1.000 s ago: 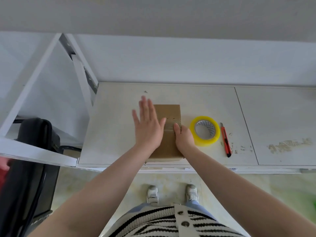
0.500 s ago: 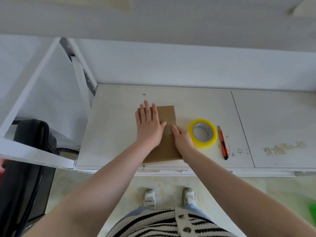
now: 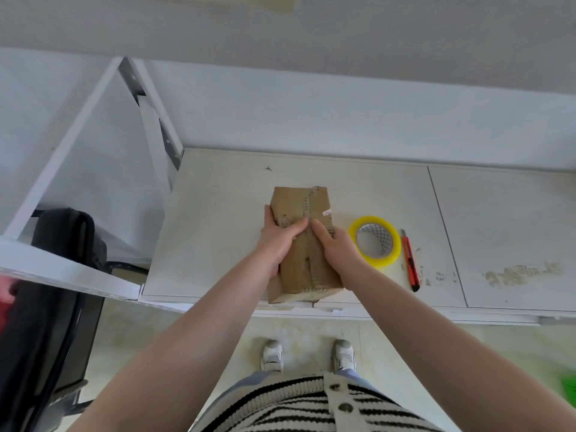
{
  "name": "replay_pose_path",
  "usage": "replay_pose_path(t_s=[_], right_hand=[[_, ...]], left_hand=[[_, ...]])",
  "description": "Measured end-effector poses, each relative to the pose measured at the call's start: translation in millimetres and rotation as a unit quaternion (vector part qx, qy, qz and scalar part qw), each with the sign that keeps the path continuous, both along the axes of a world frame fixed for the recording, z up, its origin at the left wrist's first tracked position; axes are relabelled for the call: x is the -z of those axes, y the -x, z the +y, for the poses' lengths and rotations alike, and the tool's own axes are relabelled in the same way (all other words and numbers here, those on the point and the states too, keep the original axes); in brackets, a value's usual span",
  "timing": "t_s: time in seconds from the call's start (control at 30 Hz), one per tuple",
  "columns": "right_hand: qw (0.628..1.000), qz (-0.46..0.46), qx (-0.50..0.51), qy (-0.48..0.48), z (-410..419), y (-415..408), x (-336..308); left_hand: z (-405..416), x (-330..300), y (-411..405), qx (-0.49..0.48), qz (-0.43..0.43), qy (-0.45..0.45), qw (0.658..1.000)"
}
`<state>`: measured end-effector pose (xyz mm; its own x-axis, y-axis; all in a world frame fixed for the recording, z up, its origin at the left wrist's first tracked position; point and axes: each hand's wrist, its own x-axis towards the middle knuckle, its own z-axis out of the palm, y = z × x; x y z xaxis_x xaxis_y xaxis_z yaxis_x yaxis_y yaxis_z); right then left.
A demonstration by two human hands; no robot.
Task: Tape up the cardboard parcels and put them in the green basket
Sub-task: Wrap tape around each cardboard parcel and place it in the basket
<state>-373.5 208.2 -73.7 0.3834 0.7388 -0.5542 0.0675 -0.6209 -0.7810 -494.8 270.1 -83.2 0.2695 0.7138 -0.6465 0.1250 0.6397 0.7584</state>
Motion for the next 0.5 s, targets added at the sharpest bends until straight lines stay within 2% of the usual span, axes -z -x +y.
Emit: replay_pose_path(t_s=[0.3, 0.4, 0.5], right_hand=[[1.0, -0.014, -0.015, -0.015, 2, 5, -10], [0.998, 0.026, 0.014, -0.056, -5, -12, -21], [0.993, 0.022, 0.07, -0.097, -22, -49, -35]], left_hand=[[2, -3, 4, 0.0, -0.05, -0.008, 0.999], [8, -17, 0, 0.018, -0.091, -0.011, 0.996], [14, -36, -12, 0.047, -0.157, 0.04, 0.986]])
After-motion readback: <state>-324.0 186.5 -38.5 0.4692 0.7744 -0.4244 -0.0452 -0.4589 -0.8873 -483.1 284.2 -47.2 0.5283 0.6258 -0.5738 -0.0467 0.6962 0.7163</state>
